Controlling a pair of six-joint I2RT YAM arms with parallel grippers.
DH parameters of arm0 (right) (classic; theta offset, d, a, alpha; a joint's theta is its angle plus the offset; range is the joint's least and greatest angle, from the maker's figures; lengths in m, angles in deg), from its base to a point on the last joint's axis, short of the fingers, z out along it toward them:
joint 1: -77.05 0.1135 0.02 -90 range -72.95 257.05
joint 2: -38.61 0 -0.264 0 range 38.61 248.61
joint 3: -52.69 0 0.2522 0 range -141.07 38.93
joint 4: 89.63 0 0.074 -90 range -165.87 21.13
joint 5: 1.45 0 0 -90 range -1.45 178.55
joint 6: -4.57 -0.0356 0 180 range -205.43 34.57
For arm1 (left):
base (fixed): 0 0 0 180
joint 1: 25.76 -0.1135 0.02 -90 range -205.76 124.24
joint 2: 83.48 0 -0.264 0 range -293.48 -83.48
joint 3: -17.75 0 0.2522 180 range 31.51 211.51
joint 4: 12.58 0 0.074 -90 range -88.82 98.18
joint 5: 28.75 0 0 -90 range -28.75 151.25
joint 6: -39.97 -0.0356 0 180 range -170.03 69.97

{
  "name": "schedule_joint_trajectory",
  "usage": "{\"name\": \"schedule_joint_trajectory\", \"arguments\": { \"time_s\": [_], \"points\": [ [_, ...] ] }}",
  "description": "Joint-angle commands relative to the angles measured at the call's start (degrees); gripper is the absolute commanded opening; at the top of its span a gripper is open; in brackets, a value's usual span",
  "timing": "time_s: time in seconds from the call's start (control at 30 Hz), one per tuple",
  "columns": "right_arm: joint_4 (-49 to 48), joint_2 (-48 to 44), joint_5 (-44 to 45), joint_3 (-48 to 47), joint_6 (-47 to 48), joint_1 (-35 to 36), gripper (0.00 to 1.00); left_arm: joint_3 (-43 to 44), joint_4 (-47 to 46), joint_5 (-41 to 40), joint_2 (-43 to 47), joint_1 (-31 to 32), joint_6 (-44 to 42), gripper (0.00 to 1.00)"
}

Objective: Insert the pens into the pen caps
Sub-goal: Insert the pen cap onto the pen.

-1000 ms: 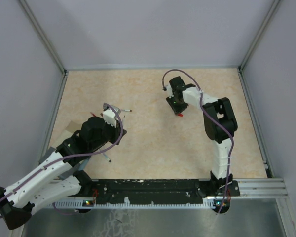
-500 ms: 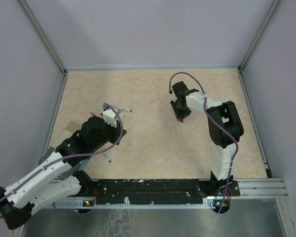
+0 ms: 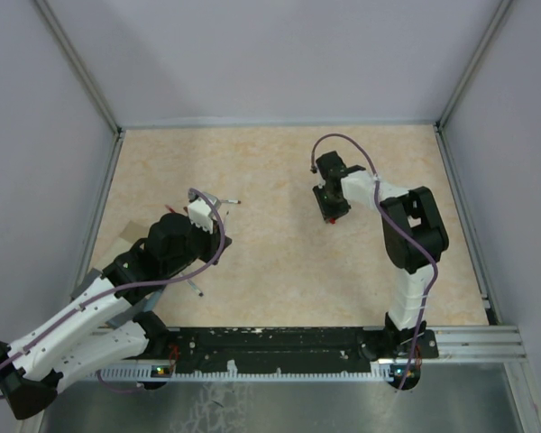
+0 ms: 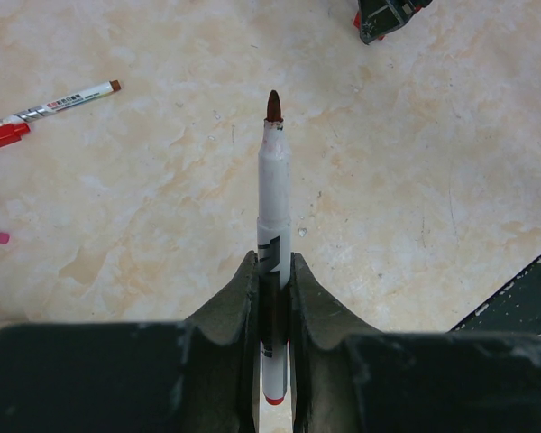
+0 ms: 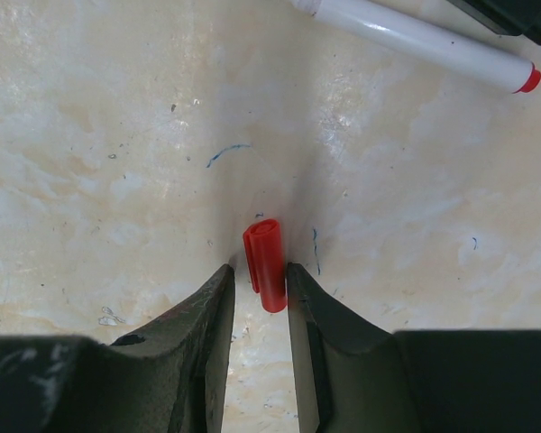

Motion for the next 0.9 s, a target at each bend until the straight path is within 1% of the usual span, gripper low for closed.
{"name": "schedule_joint_trajectory", "arguments": {
  "time_s": [0.0, 0.27, 0.77, 0.87],
  "points": [
    [0.28, 1.32, 2.31, 1.01, -0.13, -0.24, 0.31, -0.07, -0.67, 0.34, 0.7, -0.1, -0.37, 0.0],
    [-0.93, 2.48, 3.55, 1.31, -1.05, 0.45, 0.3, 0.0, -0.48, -0.22, 0.62, -0.1, -0.12, 0.0],
    [-2.97, 2.66, 2.51, 1.22, -0.23, 0.55, 0.3, 0.04, -0.3, -0.66, 0.55, -0.1, 0.07, 0.0],
    [-2.31, 2.85, 3.11, 1.14, -0.22, 0.55, 0.25, 0.0, -0.31, -0.73, 0.61, -0.1, 0.08, 0.0]
  ]
}}
